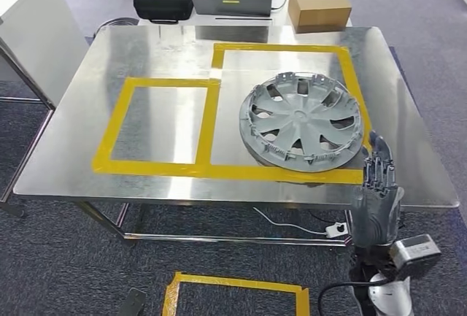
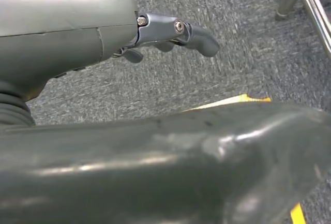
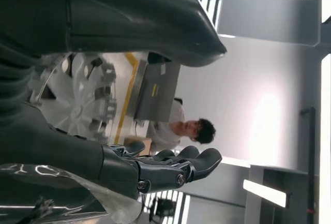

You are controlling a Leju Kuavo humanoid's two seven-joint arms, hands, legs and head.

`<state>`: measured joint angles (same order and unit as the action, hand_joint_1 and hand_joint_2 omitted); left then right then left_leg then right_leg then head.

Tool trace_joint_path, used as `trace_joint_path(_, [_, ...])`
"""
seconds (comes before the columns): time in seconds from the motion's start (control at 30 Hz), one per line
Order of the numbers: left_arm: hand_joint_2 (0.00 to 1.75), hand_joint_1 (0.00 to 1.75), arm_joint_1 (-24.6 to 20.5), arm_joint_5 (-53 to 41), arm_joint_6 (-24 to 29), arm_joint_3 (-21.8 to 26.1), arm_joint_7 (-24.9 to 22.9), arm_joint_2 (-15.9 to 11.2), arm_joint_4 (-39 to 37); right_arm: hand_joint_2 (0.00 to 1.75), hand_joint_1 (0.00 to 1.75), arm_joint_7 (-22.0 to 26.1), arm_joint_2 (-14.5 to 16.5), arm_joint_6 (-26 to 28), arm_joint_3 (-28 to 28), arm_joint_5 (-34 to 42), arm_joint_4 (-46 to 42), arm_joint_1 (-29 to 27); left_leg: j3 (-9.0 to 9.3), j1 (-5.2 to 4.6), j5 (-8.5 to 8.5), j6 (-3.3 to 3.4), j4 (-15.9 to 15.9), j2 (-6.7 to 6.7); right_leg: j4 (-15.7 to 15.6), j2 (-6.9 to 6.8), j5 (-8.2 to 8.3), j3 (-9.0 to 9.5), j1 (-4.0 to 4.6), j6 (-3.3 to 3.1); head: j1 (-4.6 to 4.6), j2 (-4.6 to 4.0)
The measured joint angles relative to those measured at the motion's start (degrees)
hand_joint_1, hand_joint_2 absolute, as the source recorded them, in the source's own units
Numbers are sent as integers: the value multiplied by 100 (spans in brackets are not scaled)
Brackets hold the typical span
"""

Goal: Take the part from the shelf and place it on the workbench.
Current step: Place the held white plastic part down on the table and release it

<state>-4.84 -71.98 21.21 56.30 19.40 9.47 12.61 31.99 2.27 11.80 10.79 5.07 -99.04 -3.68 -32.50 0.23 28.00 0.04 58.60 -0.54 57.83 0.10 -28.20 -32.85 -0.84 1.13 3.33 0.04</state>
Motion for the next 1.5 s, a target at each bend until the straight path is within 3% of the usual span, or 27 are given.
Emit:
trace_joint_path(0.07, [0,0,13,21,104,25,-91,1,0,0,0,-5,163,-663,-253,1105,-182,-242,6,-8,-1,54,-30,-14,-18,-13,3,8,-3,74,-3,0])
trace_joint_path(0.13, [0,0,35,73,154,63,-143,-1,0,0,0,-32,360,-1275,-581,2025,-379,-494,22,10,-33,127,-81,-17,90,-15,-101,-54,-14,131,-12,0])
trace_joint_path(0.17, [0,0,37,106,159,88,-152,-2,0,0,0,-30,459,-1425,-755,2192,-463,-608,29,21,-47,158,-103,-15,302,-13,-239,-157,-18,150,-16,0])
trace_joint_path(0.23, [0,0,42,166,168,143,-169,-4,0,0,0,10,682,-1495,-1106,2150,-609,-860,26,17,-51,187,-107,-9,1059,-11,-619,-510,-21,175,-27,0])
trace_joint_path(0.3, [0,0,56,203,196,193,-205,4,0,0,0,58,904,-1466,-1392,2000,-729,-1101,26,9,-51,195,-99,-3,1610,-11,-784,-770,-22,190,-28,0])
trace_joint_path(0.33, [0,0,60,217,218,217,-231,8,0,0,0,78,1002,-1454,-1502,1924,-786,-1197,26,8,-52,196,-91,-1,1571,-12,-705,-750,-22,190,-28,0])
trace_joint_path(0.37, [0,0,61,235,244,241,-257,12,0,0,0,94,1094,-1441,-1596,1833,-849,-1277,27,8,-50,191,-79,-1,1295,-15,-531,-610,-23,184,-28,0])
trace_joint_path(0.43, [0,0,58,269,300,283,-295,19,0,0,0,110,1246,-1425,-1732,1671,-964,-1386,18,-4,-31,161,-34,-1,497,-18,-191,-184,-20,161,-28,0])
trace_joint_path(0.5, [0,0,57,290,337,315,-305,25,0,0,0,111,1366,-1423,-1818,1592,-1048,-1459,-6,-25,-24,103,9,-1,74,-10,-73,50,-9,114,-21,0])
trace_joint_path(0.6, [0,0,57,299,349,362,-309,29,0,0,0,112,1491,-1424,-1900,1553,-1126,-1536,-27,-13,-33,11,31,1,48,-5,-27,37,2,15,-18,0])
trace_joint_path(0.63, [0,0,57,299,351,375,-310,28,0,0,0,112,1524,-1424,-1918,1548,-1147,-1544,-52,-6,48,-19,96,3,40,-13,0,21,-6,-26,-12,0])
trace_joint_path(0.7, [0,0,55,301,355,392,-320,26,0,0,0,111,1578,-1425,-1947,1545,-1171,-1549,-210,9,436,-78,548,7,27,-34,63,-41,-22,-97,5,0])
trace_joint_path(0.77, [0,0,55,310,360,404,-329,30,0,0,0,104,1608,-1431,-1971,1535,-1177,-1555,-441,20,885,-118,1277,9,29,-41,139,-145,-17,-119,14,0])
trace_joint_path(0.8, [0,0,55,324,370,409,-316,32,0,0,0,96,1617,-1439,-1983,1522,-1177,-1556,-481,22,991,-125,1504,9,30,-42,183,-204,-14,-117,13,0])
trace_joint_path(0.83, [0,0,54,338,385,417,-284,31,0,0,0,89,1627,-1451,-1993,1508,-1177,-1557,-419,22,992,-122,1529,9,31,-42,229,-263,-13,-111,14,0])
trace_joint_path(0.87, [0,0,51,356,406,428,-234,25,0,0,0,81,1637,-1467,-2003,1496,-1176,-1557,-232,22,889,-111,1299,9,32,-39,277,-319,-12,-99,14,0])
trace_joint_path(0.97, [0,0,14,401,482,451,-52,-9,1,0,0,82,1674,-1525,-2034,1505,-1175,-1554,560,4,513,-36,31,5,32,-34,418,-427,-2,-28,3,0])
trace_joint_path(1.0, [0,0,1,419,504,457,0,-24,2,0,0,86,1683,-1545,-2043,1518,-1174,-1550,674,-13,463,-6,-184,2,28,-39,461,-437,-2,7,-9,0])
trace_joint_path(1.1, [0,0,-3,502,536,517,91,-66,2,0,0,93,1695,-1586,-2063,1537,-1172,-1546,631,-47,340,100,-232,8,-15,-40,581,-440,-29,115,-33,0])
trace_joint_path(1.13, [0,0,-1,532,539,544,119,-75,2,0,0,94,1698,-1591,-2075,1538,-1171,-1550,589,-41,272,142,-249,22,12,-32,521,-469,-35,142,-37,0])
trace_joint_path(1.17, [0,0,-2,553,539,567,157,-89,2,0,0,94,1701,-1594,-2089,1538,-1169,-1552,528,-31,193,186,-271,37,134,-23,346,-531,-36,164,-48,0])
trace_joint_path(1.27, [0,0,-9,586,536,613,268,-116,2,0,0,104,1705,-1596,-2111,1535,-1161,-1554,274,-35,-18,254,-278,64,1110,-16,-527,-792,-33,196,-77,0])
trace_joint_path(1.3, [0,0,-7,590,537,625,294,-117,2,0,0,111,1705,-1596,-2113,1533,-1159,-1556,180,-42,-83,252,-269,69,1428,-16,-671,-815,-33,201,-76,0])
trace_joint_path(1.33, [0,0,-5,589,538,636,313,-115,2,0,0,120,1705,-1595,-2115,1532,-1158,-1557,83,-47,-147,246,-255,72,1600,-17,-686,-759,-32,205,-74,0])
trace_joint_path(1.37, [0,0,-3,586,540,643,327,-110,2,0,0,129,1705,-1595,-2117,1525,-1158,-1559,-10,-49,-203,235,-235,74,1548,-18,-585,-594,-31,203,-75,0])
trace_joint_path(1.43, [0,0,-4,564,547,647,331,-101,2,0,0,150,1705,-1592,-2119,1492,-1158,-1555,-148,-48,-288,200,-183,74,876,-18,-350,19,-32,182,-75,0])
trace_joint_path(1.5, [0,0,-8,534,559,649,284,-95,1,0,0,162,1706,-1588,-2116,1447,-1159,-1545,-236,-63,-357,146,-114,72,69,-16,-363,617,-22,143,-75,0])
